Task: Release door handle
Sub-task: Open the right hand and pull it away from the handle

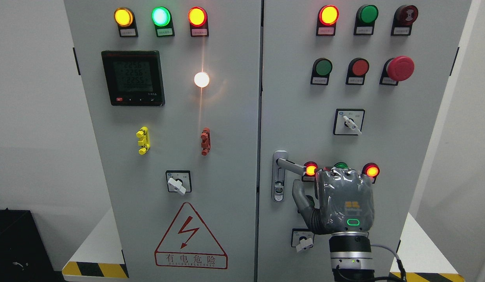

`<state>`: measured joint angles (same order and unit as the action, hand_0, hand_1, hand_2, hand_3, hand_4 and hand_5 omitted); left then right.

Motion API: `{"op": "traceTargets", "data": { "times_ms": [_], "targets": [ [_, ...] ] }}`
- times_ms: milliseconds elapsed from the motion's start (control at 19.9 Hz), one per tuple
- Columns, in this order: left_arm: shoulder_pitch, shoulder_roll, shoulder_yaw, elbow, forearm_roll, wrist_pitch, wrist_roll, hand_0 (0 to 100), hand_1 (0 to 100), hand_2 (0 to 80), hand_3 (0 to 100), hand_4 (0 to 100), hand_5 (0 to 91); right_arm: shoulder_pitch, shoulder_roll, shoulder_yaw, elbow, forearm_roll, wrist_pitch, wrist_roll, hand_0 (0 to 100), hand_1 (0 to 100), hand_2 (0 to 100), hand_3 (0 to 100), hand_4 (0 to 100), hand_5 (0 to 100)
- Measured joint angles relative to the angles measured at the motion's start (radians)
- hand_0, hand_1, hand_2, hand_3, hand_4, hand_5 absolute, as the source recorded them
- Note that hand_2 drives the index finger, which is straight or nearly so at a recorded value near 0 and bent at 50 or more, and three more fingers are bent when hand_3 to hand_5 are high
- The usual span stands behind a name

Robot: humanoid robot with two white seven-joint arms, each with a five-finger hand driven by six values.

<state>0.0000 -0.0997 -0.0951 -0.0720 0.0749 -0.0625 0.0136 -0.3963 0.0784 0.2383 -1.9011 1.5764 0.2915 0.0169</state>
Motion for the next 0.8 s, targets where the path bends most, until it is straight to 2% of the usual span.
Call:
{"op": "traceTargets", "data": {
  "times_ms": [150,251,351,401,602,702,802],
  "targets": [
    [0.000,0.000,0.000,0.000,0.000,0.000,0.000,12,56,0.0,0,0,0.0,0.038,0.000,-0.004,-0.022,-0.003,-0.003,-0.004,54,33,77,100,96,96],
    [0.000,0.000,0.000,0.000,0.000,0.000,0.000,12,56,0.0,0,0,0.0,0.070,-0.001,-0.009,-0.042,-0.006,-0.010,-0.006,54,32,65,100,91,90],
    [0.000,0.000,0.000,0.000,0.000,0.000,0.000,12,56,0.0,0,0,0.0,0.103,-0.001,-0.021,-0.063,-0.016,-0.042,-0.010,54,32,56,88,84,84],
    [0.000,0.000,0.000,0.000,0.000,0.000,0.000,12,56,0.0,0,0,0.0,0.119,-0.001,-0.031,-0.074,-0.024,-0.072,-0.019,53,33,49,80,78,78],
    [0.000,0.000,0.000,0.000,0.000,0.000,0.000,12,56,0.0,0,0,0.0,0.166,0.000,-0.100,-0.107,-0.079,-0.257,-0.061,52,33,34,67,68,68],
    [0.000,0.000,0.000,0.000,0.000,0.000,0.000,12,56,0.0,0,0,0.0,0.186,0.001,-0.152,-0.119,-0.117,-0.358,-0.072,51,34,24,54,60,61],
    [0.000,0.000,0.000,0.000,-0.001,0.000,0.000,12,56,0.0,0,0,0.0,0.201,0.003,-0.205,-0.129,-0.159,-0.448,-0.076,51,34,16,39,47,49]
  ]
}}
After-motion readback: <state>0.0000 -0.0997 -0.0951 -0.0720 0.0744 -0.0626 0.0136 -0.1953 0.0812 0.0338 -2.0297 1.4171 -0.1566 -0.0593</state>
